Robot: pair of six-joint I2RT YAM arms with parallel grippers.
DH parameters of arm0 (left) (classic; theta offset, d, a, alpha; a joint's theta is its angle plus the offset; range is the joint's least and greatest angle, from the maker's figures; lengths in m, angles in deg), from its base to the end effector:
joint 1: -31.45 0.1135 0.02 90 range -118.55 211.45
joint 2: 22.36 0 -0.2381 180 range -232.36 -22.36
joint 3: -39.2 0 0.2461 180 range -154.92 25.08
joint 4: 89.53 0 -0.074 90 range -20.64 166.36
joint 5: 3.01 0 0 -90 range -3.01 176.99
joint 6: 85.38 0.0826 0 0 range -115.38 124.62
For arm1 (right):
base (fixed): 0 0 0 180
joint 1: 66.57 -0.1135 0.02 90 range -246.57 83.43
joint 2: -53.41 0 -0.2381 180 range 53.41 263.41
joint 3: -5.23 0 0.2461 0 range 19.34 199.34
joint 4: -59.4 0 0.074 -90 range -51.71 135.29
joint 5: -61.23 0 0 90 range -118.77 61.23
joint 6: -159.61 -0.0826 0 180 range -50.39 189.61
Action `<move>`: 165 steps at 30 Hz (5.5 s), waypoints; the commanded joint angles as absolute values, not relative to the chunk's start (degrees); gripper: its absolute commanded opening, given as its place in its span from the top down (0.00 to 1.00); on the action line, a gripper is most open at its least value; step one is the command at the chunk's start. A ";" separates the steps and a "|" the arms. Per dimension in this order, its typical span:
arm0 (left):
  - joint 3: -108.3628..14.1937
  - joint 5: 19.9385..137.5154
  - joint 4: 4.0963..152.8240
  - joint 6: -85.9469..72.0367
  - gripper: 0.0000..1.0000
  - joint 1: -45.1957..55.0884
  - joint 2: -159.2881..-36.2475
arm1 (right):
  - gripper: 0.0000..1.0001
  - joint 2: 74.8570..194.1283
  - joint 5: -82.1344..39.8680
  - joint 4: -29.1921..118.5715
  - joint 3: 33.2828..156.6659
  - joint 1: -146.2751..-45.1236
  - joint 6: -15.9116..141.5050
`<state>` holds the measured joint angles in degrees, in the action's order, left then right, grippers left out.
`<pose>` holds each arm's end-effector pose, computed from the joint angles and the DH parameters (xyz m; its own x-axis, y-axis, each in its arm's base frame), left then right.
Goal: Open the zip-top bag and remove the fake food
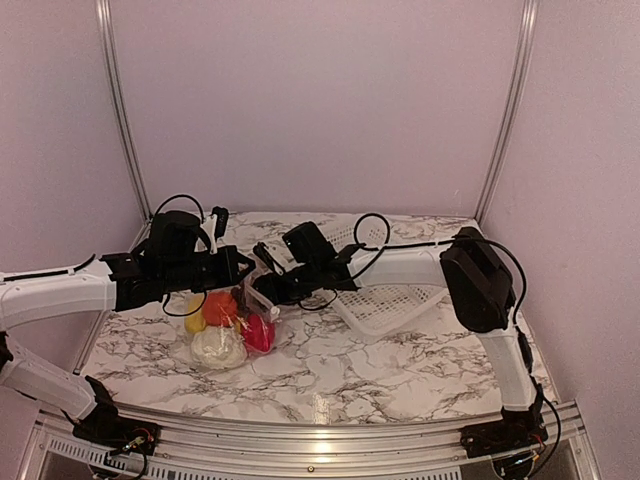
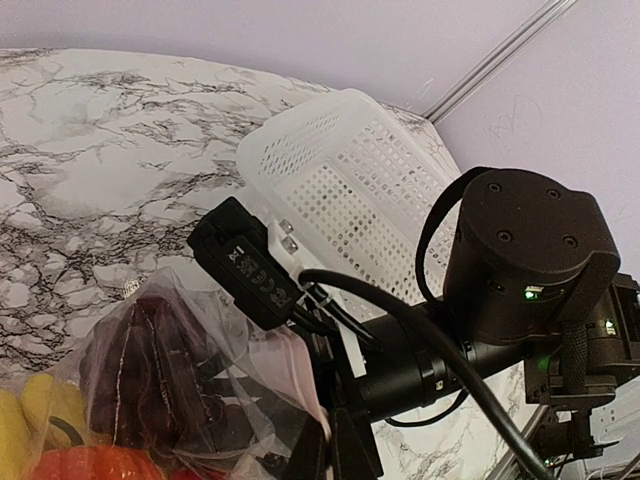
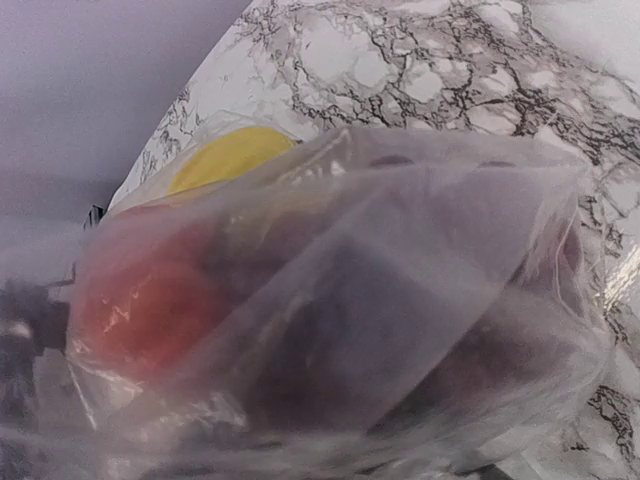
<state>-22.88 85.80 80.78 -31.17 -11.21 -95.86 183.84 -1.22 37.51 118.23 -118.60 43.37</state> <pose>0.2486 -0.2314 0.2367 -0.6194 -0.2243 -0.7524 0.4062 0.7285 -0.5516 0.2917 0.4359 0.1277 -0.7560 -0.3316 -0.5643 -0.6520 0.4571 0.6049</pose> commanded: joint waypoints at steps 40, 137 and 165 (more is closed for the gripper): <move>-21.98 90.62 73.28 -28.18 1.00 -9.48 -93.86 | 1.00 164.97 3.83 42.77 114.76 -115.96 47.57; -30.07 76.19 74.81 -21.81 1.00 -5.59 -102.49 | 0.44 153.26 -7.93 31.17 103.87 -83.01 67.11; -30.47 69.24 75.44 -21.25 1.00 -10.87 -100.78 | 0.78 157.72 -3.04 39.00 95.92 -117.26 77.82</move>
